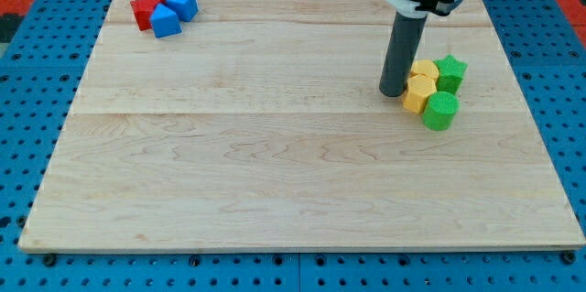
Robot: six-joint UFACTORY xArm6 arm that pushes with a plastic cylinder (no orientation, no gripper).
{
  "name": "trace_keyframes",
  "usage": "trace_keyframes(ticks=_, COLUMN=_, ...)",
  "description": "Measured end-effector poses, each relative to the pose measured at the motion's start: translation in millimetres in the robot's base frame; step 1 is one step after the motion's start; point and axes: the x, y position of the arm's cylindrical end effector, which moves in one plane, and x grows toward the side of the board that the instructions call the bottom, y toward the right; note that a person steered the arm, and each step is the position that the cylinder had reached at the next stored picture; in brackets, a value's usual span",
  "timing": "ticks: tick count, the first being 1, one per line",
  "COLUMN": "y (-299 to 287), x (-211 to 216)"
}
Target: Separate the blue blocks from the red blocks
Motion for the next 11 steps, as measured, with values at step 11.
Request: trace_keyframes(ticks=11, y=-266, x=-197)
